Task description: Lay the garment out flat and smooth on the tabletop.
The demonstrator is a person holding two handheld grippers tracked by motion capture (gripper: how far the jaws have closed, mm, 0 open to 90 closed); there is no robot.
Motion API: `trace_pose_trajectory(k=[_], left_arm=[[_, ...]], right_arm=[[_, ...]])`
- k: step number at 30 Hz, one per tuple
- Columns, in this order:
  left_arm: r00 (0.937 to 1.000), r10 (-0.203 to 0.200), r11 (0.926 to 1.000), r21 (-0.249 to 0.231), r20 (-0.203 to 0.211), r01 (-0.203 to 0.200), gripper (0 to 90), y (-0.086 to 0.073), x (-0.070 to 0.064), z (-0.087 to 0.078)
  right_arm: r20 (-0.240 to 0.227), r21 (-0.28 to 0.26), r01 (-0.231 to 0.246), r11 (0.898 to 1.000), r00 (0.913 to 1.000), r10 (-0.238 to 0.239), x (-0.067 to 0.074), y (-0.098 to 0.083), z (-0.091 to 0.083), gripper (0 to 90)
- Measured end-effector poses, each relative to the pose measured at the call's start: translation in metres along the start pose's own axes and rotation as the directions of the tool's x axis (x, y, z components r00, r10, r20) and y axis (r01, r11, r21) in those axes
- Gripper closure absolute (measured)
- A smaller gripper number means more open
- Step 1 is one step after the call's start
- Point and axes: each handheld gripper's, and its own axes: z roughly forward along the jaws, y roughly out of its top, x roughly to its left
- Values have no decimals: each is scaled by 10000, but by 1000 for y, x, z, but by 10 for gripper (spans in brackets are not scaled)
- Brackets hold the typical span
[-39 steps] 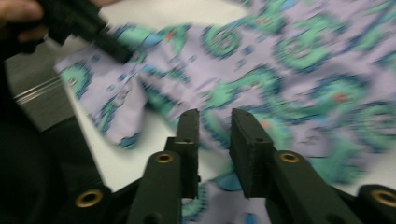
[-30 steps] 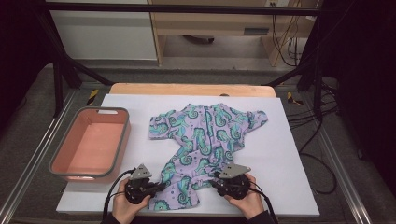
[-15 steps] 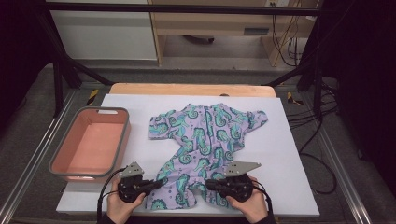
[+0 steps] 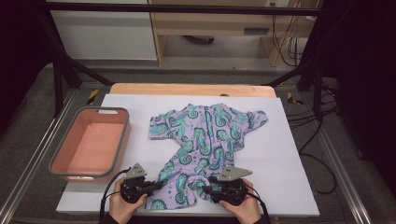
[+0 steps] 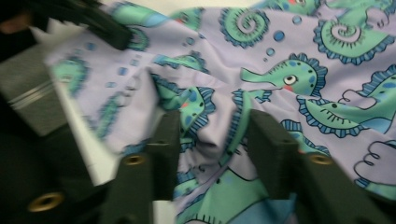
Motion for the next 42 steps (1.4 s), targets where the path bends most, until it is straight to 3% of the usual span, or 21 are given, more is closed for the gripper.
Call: trace_pose_trajectory(k=[1, 2, 3, 6, 7, 8, 10, 13, 14, 15, 18, 19, 20, 21, 23, 29, 30, 35, 36, 39, 42], left_arm=[[10000, -30, 10000, 54, 76, 30, 865, 0, 0, 0], [9999, -52, 10000, 55, 103, 52, 865, 0, 0, 0], [9997, -127, 9999, 0, 231, 127, 866, 1, -1, -4], [9991, -185, 9997, -126, 371, 190, 868, 3, 0, -9], [9989, -225, 9996, -179, 419, 232, 869, 5, 0, -13], [9982, -301, 9993, -218, 517, 313, 869, 5, 0, -16], [9951, -558, 9984, -52, 810, 565, 868, 6, -1, -21], [9972, -461, 9989, 107, 588, 455, 866, 4, -2, -19], [9979, -476, 9988, 152, 438, 470, 785, 3, -1, -17], [9983, -531, 9985, 146, 223, 528, 739, 1, 1, -13], [9985, -556, 9984, 41, 16, 556, 680, -1, 4, -12], [9982, -592, 9982, 21, -16, 592, 652, -1, 4, -11], [9984, -554, 9985, -44, -98, 554, 626, -1, 4, -12], [9986, -515, 9986, -113, -112, 514, 617, -1, 3, -12], [9988, -486, 9987, -128, -104, 484, 598, -1, 2, -12], [9987, -485, 9988, 94, -123, 486, 600, -6, 0, -8], [9991, -367, 9993, 10, -214, 367, 631, -8, -2, -6], [9997, -180, 9997, 154, -135, 182, 731, -9, -6, -4], [9999, -125, 9995, 300, -27, 125, 823, -9, -10, -4], [9999, -60, 9993, 360, 109, 56, 869, -9, -12, -4], [9982, -289, 9989, 391, 533, 268, 871, -8, -14, -10]], right_arm=[[30, 82, 126, 9999, 9999, -126, -1, 0, 6, 539], [-9, 142, 158, 9998, 9999, -158, -1, 1, 10, 623], [-257, 251, 352, 9991, 9991, -345, -4, 2, 12, 772], [-677, 443, 315, 9985, 9973, -284, -4, 6, 3, 820], [-938, 570, 386, 9976, 9950, -331, -4, 10, -6, 824], [-1419, 576, 321, 9978, 9896, -236, -1, 17, -28, 826], [-1933, 800, 286, 9964, 9811, -126, 0, 21, -42, 819], [-1874, 960, 179, 9952, 9823, 4, 1, 21, -38, 755], [-1523, 846, 92, 9964, 9883, 38, 2, 15, -22, 608], [-1378, 735, 176, 9971, 9904, -73, 1, 12, -15, 557], [-1038, 609, 259, 9978, 9944, -194, -2, 9, -11, 504], [-889, 281, 179, 9994, 9959, -153, -5, 9, -16, 495], [-685, -514, -262, 9983, 9974, 226, -14, 8, -30, 486], [-378, -733, -448, 9963, 9984, 421, -19, 5, -38, 482], [368, -680, -598, 9959, 9974, 624, -27, -4, -49, 464], [1110, -273, -1153, 9930, 9868, 1177, -42, -36, -57, 451], [1140, -179, -1366, 9905, 9839, 1377, -46, -43, -53, 457], [953, 167, -1287, 9915, 9874, 1266, -46, -48, -39, 508], [893, 188, -1163, 9930, 9894, 1142, -43, -46, -37, 637], [310, 500, -868, 9950, 9959, 853, -37, -44, -36, 862], [-36, 666, -1039, 9924, 9945, 1043, -34, -41, -41, 888]])
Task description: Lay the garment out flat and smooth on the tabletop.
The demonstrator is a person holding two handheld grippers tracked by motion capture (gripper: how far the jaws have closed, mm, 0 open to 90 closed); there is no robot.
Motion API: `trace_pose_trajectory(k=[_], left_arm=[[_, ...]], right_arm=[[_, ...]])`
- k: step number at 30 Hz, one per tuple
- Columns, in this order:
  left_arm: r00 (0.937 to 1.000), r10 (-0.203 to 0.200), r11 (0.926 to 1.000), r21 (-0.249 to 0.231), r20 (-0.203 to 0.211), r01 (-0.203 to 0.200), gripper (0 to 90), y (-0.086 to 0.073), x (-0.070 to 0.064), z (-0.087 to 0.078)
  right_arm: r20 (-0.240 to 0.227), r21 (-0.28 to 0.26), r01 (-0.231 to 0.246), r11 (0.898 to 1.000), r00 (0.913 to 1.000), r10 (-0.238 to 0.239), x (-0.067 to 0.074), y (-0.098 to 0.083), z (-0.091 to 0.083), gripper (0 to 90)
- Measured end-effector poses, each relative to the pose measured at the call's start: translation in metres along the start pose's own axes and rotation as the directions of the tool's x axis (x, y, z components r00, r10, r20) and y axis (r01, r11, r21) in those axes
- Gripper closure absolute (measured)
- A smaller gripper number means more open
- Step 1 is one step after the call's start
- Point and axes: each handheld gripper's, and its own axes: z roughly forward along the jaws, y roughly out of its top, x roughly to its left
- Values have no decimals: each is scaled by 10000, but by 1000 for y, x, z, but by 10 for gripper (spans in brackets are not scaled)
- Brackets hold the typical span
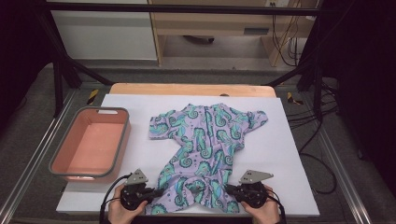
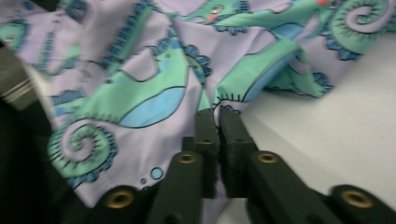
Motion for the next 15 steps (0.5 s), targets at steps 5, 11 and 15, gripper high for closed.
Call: trace_pose_trajectory(k=[5, 11, 15], left_arm=[[9850, -862, 9963, 162, 1494, 847, 872, 0, -15, -37], [10000, -44, 9997, -220, -20, 44, 509, 11, -13, -28], [9994, -290, 9989, -372, -193, 282, 455, 17, -2, -14]], right_arm=[[-517, -167, -450, 9988, 9977, 441, 8, 2, -58, 892], [325, -358, -589, 9976, 9977, 601, 2, 0, -60, 636], [875, -709, -602, 9957, 9940, 663, -6, -1, -44, 512]])
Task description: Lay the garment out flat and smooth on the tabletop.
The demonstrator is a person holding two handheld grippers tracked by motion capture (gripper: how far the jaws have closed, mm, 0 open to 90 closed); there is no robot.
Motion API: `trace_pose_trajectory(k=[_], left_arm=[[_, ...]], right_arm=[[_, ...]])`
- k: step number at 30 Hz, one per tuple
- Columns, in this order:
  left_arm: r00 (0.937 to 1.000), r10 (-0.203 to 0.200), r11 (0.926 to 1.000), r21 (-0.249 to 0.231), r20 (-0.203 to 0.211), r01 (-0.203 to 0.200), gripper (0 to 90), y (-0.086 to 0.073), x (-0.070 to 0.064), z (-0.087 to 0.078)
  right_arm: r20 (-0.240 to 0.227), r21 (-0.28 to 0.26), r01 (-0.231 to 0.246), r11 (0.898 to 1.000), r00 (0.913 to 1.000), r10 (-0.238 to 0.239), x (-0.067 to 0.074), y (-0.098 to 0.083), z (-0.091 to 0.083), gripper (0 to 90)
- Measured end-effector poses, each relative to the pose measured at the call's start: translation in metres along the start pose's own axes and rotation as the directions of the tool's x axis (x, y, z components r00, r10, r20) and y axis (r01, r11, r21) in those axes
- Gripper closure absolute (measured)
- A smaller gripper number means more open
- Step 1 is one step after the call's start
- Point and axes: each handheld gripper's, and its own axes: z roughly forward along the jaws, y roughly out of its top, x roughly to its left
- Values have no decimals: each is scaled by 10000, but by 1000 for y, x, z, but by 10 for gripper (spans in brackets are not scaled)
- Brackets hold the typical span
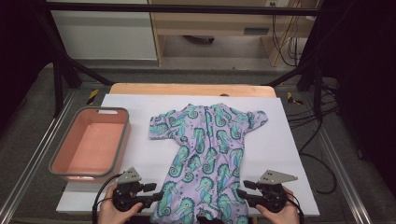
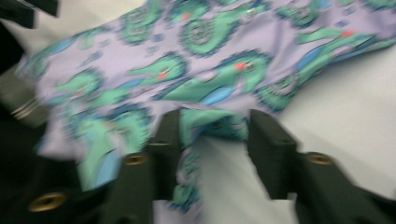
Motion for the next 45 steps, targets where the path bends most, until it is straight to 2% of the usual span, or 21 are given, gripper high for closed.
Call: trace_pose_trajectory(k=[5, 8, 11, 15, 17, 18, 20, 21, 22, 24, 26, 28, 31, 35, 36, 38, 39, 41, 43, 44, 45], left_arm=[[9997, 6, 9983, 586, -238, 8, 513, -3, 0, 30], [9992, 145, 9983, 569, -373, -123, 554, -3, -2, 31], [9983, 220, 9970, 748, -533, -179, 732, -1, -5, 34], [9975, 369, 9953, 915, -600, -313, 875, 0, -8, 36], [9977, 345, 9956, 891, -582, -292, 882, -1, -7, 35], [9977, 340, 9963, 814, -592, -291, 882, -1, -7, 33], [9979, 165, 9987, 488, -633, -134, 886, -2, -4, 25], [9979, 165, 9987, 488, -633, -134, 887, -2, -4, 25], [9979, 117, 9991, 404, -642, -92, 887, -2, -4, 21], [9978, 55, 9994, 334, -654, -34, 887, -4, -3, 14], [9983, 52, 9997, 259, -579, -37, 885, -9, -2, 11], [9987, 25, 9996, 294, -510, -10, 885, -8, -1, 13], [9977, 158, 9994, 306, -665, -138, 886, -3, 0, 21], [9949, 57, 9999, 127, -1008, -44, 886, 1, 7, 23], [9930, -44, 9999, 90, -1182, 55, 886, -1, 12, 23], [9924, -99, 9999, 51, -1228, 107, 886, -1, 14, 22], [9920, -140, 9999, 65, -1255, 149, 886, -2, 16, 22], [9915, -151, 9999, -12, -1294, 150, 886, -2, 17, 21], [9911, -102, 9999, -12, -1324, 101, 885, -2, 17, 22], [9909, -87, 10000, 5, -1343, 88, 885, -3, 17, 23], [9916, -42, 10000, -12, -1296, 41, 885, -4, 18, 24]], right_arm=[[111, 162, 12, 9999, 9999, -14, -1, -2, 18, 474], [-27, 127, 19, 9999, 10000, -19, 0, -2, 19, 474], [36, -472, 19, 9989, 10000, -17, 1, 3, 14, 464], [186, -126, -33, 9999, 9998, 36, -1, 6, 27, 478], [93, 267, -45, 9996, 9999, 42, -1, 3, 36, 590], [93, 267, -45, 9996, 9999, 42, -1, 3, 36, 590], [-213, 711, 106, 9974, 9997, -92, 1, -1, 39, 817], [-291, 746, 166, 9971, 9995, -145, 2, 0, 36, 874], [-291, 746, 166, 9971, 9995, -145, 2, 0, 36, 874], [-761, 741, -37, 9972, 9971, 94, 7, 5, 16, 892], [-852, 394, -130, 9991, 9962, 163, 10, 6, 2, 892], [-461, 307, -126, 9995, 9988, 140, 8, 7, 1, 891], [152, 477, -122, 9988, 9998, 115, 2, 11, 20, 892], [626, 8, -38, 10000, 9980, 38, -6, 21, 38, 890], [1020, 127, 211, 9997, 9945, -223, -9, 26, 50, 883], [1069, 312, 190, 9993, 9940, -222, -10, 27, 56, 872], [1276, 360, 391, 9986, 9909, -434, -11, 28, 66, 814], [1459, 8, 673, 9977, 9870, -667, -8, 28, 63, 681], [1219, -612, 742, 9954, 9903, -664, -1, 30, 51, 610], [1219, -612, 742, 9954, 9903, -664, -1, 30, 51, 610], [795, -943, 904, 9914, 9934, -830, 9, 30, 39, 571]])
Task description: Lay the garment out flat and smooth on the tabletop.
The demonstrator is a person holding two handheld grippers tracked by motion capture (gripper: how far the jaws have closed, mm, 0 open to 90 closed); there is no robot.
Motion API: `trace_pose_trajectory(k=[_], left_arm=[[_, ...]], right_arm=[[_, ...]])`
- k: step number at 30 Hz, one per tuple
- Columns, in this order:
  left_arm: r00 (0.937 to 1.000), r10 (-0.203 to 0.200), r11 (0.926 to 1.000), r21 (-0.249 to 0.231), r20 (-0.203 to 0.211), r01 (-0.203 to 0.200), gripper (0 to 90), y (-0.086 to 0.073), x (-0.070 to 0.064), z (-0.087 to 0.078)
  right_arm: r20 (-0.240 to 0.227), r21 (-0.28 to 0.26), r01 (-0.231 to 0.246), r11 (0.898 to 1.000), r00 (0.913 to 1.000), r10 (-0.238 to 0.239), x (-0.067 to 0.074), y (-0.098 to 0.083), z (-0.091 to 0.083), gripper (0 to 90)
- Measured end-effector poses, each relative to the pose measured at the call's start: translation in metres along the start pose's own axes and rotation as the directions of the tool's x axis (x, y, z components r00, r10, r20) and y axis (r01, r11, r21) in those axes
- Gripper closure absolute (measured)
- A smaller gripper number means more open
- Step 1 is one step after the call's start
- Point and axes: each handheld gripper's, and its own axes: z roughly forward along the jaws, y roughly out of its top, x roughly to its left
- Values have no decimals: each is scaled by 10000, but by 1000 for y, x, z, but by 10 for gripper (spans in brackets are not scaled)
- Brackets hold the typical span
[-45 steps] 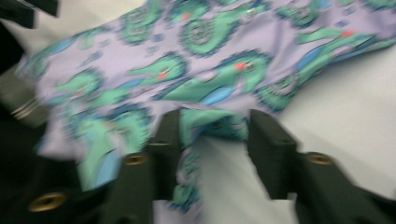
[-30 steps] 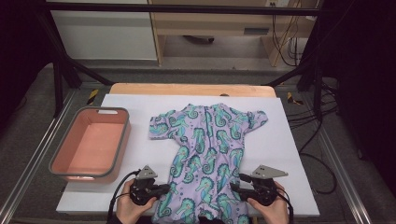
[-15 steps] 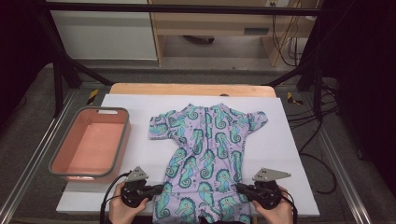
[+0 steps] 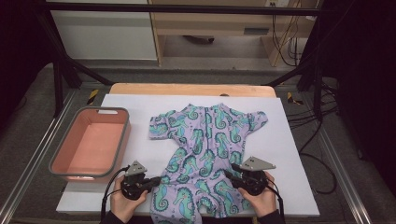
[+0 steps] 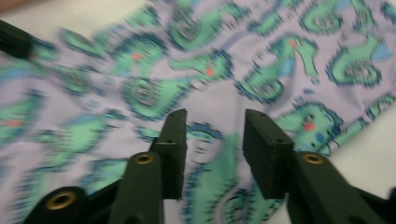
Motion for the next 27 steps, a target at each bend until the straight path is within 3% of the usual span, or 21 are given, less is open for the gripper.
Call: trace_pose_trajectory(k=[3, 4, 5, 6, 7, 9, 11, 12, 13, 14, 16, 20, 21, 23, 24, 27], left_arm=[[10000, 35, 10000, -14, -52, -35, 885, 0, 0, 0], [10000, 39, 10000, -12, 23, -39, 885, 0, -1, 0], [10000, 46, 10000, -27, 11, -46, 885, 0, -1, 0], [10000, 34, 10000, -60, 18, -33, 885, 0, -2, 0], [10000, 46, 10000, -52, 43, -46, 885, -1, -2, 0], [9999, 102, 9999, -35, 42, -102, 884, -1, -2, 0], [9999, 159, 9999, -41, 21, -159, 884, -1, -3, -1], [9999, 158, 9999, -50, 18, -158, 884, -1, -3, -1], [9998, 177, 9998, -37, 22, -177, 884, -1, -3, -1], [9999, 121, 9999, -44, 92, -121, 884, -1, -4, 0], [9998, 138, 9999, -57, 131, -137, 884, -1, -5, 0], [9996, 156, 9998, -95, 221, -154, 884, -1, -6, -1], [9994, 155, 9998, -96, 294, -152, 884, -1, -7, -2], [9988, 157, 9997, -187, 467, -149, 884, -2, -10, -5], [9982, 194, 9996, -194, 564, -183, 882, -2, -11, -7], [9969, 246, 9996, -171, 747, -234, 879, -4, -16, -8]], right_arm=[[-940, 111, 196, 9997, 9954, -184, 16, -5, -6, 517], [-940, 111, 196, 9997, 9954, -184, 16, -5, -6, 517], [-1326, 429, 206, 9989, 9911, -147, 26, -11, -2, 496], [-1326, 429, 206, 9989, 9911, -147, 26, -11, -2, 496], [-1668, 724, 209, 9972, 9860, -85, 33, -16, 6, 484], [-1713, 891, 238, 9957, 9852, -82, 36, -18, 10, 488], [-1849, 1162, 368, 9925, 9827, -148, 41, -21, 17, 548], [-1963, 1306, 429, 9905, 9804, -166, 42, -24, 21, 653], [-1963, 1306, 429, 9905, 9804, -166, 42, -24, 21, 653], [-2045, 1442, 554, 9880, 9785, -251, 43, -27, 24, 786], [-2152, 1441, 658, 9874, 9760, -337, 43, -27, 24, 895], [-2277, 1805, 747, 9807, 9732, -323, 45, -25, 21, 900], [-2605, 2015, 606, 9776, 9655, -61, 46, -22, 15, 900], [-2774, 2048, 494, 9776, 9607, 96, 46, -22, 9, 900], [-3150, 2205, 260, 9750, 9480, 460, 48, -24, -1, 900], [-3300, 2157, 101, 9764, 9418, 632, 50, -28, -4, 894]])
